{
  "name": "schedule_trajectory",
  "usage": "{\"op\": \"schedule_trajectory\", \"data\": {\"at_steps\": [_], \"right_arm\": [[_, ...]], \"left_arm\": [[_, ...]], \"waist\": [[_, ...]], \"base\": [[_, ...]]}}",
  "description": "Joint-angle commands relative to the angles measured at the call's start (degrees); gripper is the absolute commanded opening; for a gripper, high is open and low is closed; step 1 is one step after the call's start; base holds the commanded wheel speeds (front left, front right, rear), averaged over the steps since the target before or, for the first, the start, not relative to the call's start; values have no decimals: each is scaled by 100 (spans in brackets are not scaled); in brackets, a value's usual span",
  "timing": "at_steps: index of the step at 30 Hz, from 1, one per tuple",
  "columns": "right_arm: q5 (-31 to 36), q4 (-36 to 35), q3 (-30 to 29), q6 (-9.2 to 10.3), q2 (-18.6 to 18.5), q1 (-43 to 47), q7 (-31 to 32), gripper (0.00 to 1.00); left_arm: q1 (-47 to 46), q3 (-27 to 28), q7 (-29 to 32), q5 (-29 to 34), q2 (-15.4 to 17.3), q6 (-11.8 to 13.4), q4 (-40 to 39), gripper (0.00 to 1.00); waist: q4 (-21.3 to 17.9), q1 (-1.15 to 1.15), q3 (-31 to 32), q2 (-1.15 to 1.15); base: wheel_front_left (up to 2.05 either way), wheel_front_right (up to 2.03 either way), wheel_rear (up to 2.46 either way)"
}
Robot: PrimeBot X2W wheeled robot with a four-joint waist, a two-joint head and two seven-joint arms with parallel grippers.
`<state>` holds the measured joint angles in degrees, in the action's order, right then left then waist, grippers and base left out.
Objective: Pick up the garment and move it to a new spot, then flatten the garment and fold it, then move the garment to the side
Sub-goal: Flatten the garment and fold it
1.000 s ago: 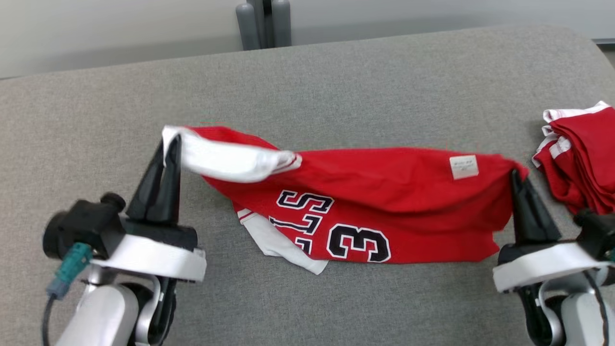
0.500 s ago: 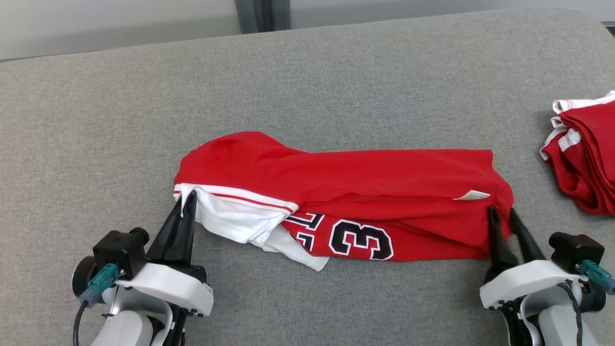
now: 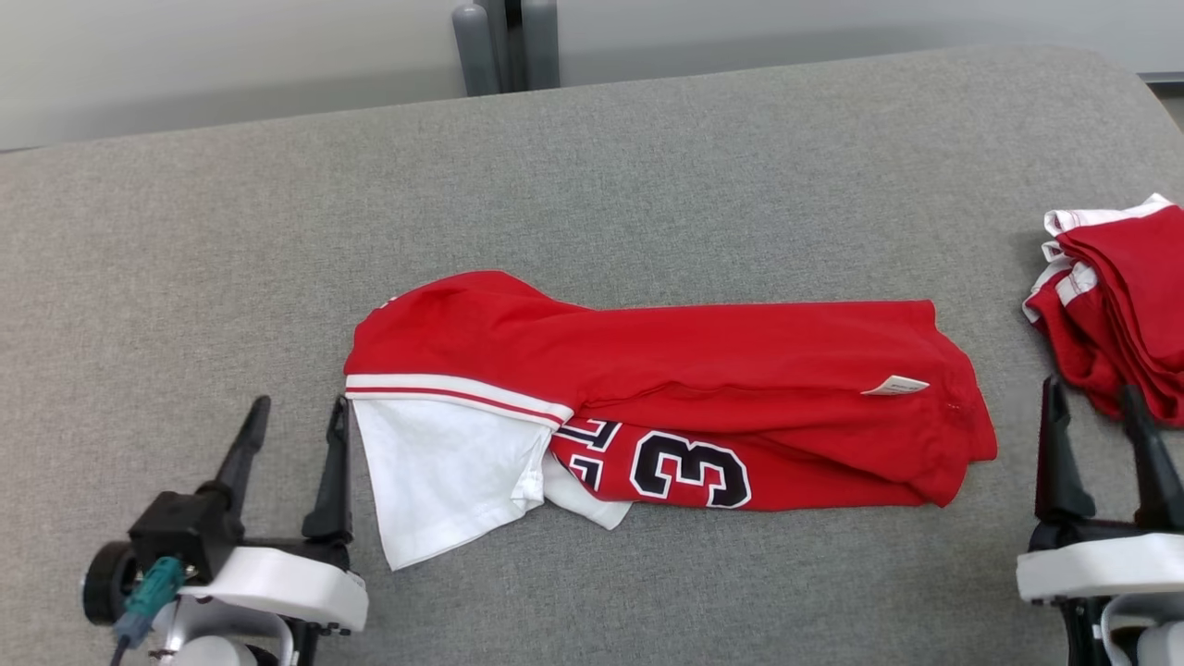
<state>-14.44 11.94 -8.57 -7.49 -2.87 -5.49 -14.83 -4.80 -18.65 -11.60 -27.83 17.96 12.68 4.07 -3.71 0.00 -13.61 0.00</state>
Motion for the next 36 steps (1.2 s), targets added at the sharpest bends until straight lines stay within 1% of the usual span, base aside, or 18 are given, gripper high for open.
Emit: {"op": "schedule_trajectory", "data": {"at_steps": [1,7,10,14,19,26,36], "right_arm": [[81,-319,-24,-1,-20,29,-7,100],[291,-1250,110,-1,-16,79,240,100],[359,-1557,228,-1,-22,159,391,100],[371,-1750,304,-1,-20,244,548,100],[248,-1796,438,-1,-18,477,776,100],[152,-1779,483,-1,-16,734,878,100],[146,-1820,490,-1,-18,943,1025,100]], "left_arm": [[-28,87,-73,58,96,42,-137,100],[-194,207,-212,327,238,163,-723,100],[-150,183,-190,472,276,270,-1036,100],[-5,158,-141,547,343,344,-1222,100],[247,38,32,593,365,433,-1324,100],[516,-44,115,577,362,531,-1328,100],[654,-87,272,521,435,561,-1354,100]], "waist": [[25,0,38,0],[114,0,216,0],[154,0,332,0],[169,0,454,0],[181,0,607,0],[231,0,851,0],[254,0,1116,0]], "base": [[0,0,0],[0,0,0],[0,0,0],[0,0,0],[0,0,0],[0,0,0],[0,0,0]]}}
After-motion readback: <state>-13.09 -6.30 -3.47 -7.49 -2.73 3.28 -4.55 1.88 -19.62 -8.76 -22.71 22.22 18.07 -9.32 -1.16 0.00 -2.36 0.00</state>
